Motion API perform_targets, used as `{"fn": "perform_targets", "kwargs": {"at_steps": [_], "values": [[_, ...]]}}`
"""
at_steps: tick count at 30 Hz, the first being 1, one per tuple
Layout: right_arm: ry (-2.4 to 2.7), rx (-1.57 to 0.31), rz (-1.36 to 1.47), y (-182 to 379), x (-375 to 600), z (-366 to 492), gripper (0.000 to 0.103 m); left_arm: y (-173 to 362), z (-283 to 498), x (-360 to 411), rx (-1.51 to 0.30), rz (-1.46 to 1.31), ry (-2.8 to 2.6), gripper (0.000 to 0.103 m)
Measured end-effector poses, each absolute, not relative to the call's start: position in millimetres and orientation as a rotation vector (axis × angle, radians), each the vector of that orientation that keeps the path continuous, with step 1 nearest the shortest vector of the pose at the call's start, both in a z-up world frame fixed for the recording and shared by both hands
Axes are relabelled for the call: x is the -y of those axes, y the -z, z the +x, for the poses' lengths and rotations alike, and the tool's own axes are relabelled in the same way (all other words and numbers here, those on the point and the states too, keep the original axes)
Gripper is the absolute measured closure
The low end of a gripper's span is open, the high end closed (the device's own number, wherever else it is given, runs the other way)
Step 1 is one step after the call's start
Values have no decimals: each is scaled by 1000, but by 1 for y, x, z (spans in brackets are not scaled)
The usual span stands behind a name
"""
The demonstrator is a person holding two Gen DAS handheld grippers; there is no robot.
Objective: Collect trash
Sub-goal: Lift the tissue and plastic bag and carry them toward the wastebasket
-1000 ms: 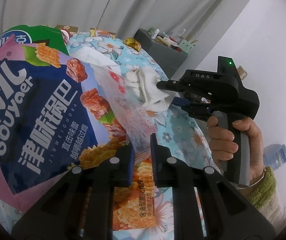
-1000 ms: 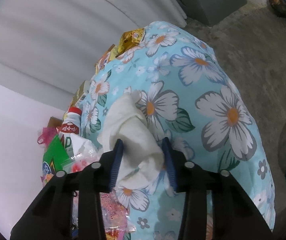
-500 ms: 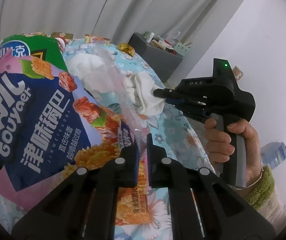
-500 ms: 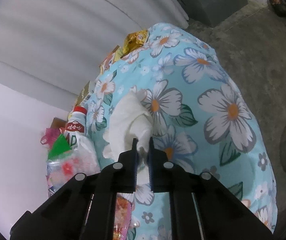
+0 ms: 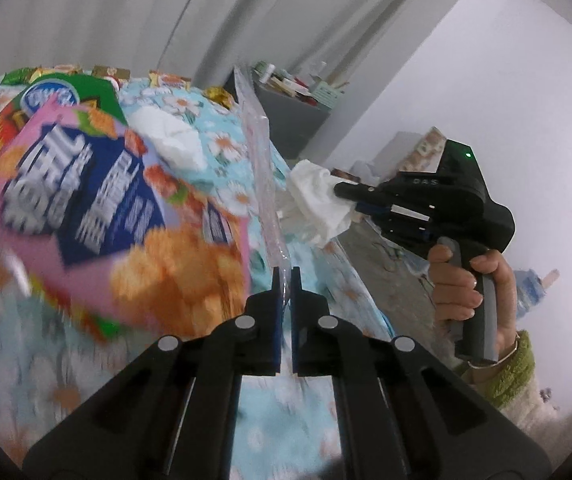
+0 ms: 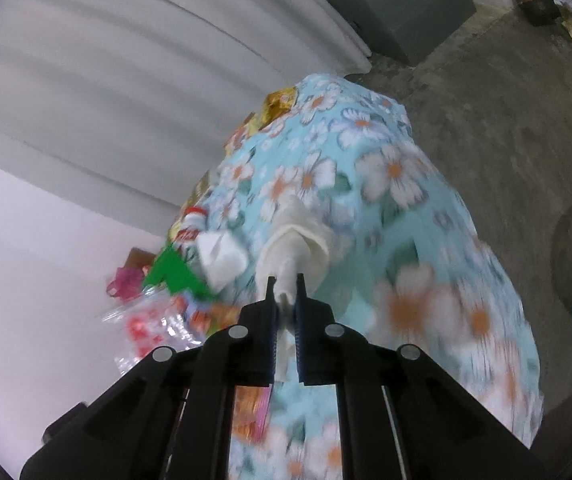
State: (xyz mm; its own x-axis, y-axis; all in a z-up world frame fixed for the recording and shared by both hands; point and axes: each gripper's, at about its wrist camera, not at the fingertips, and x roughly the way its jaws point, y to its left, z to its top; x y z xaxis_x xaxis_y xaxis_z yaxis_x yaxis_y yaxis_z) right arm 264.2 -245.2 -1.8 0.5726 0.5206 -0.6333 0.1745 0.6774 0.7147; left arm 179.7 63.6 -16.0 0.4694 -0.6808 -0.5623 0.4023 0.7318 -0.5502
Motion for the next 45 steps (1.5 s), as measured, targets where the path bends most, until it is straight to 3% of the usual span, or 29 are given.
{"fn": "perform_targets", "kwargs": {"at_steps": [6, 13, 36, 42, 45], "values": [[-271, -932, 860, -6, 242, 185, 95, 35, 126, -84, -924, -354, 667, 102], [-226, -967, 927, 29, 234, 141, 95, 50, 101, -92, -951, -357, 664, 102], [-195, -1053, 823, 51, 193, 163, 95, 78, 100, -140, -1060, -574, 599, 94], [-182, -1057, 826, 51, 191, 162, 95, 86, 101, -153, -1064, -654, 643, 81], [-182, -1059, 816, 50, 190, 161, 95, 85, 103, -156, -1057, -671, 660, 69]]}}
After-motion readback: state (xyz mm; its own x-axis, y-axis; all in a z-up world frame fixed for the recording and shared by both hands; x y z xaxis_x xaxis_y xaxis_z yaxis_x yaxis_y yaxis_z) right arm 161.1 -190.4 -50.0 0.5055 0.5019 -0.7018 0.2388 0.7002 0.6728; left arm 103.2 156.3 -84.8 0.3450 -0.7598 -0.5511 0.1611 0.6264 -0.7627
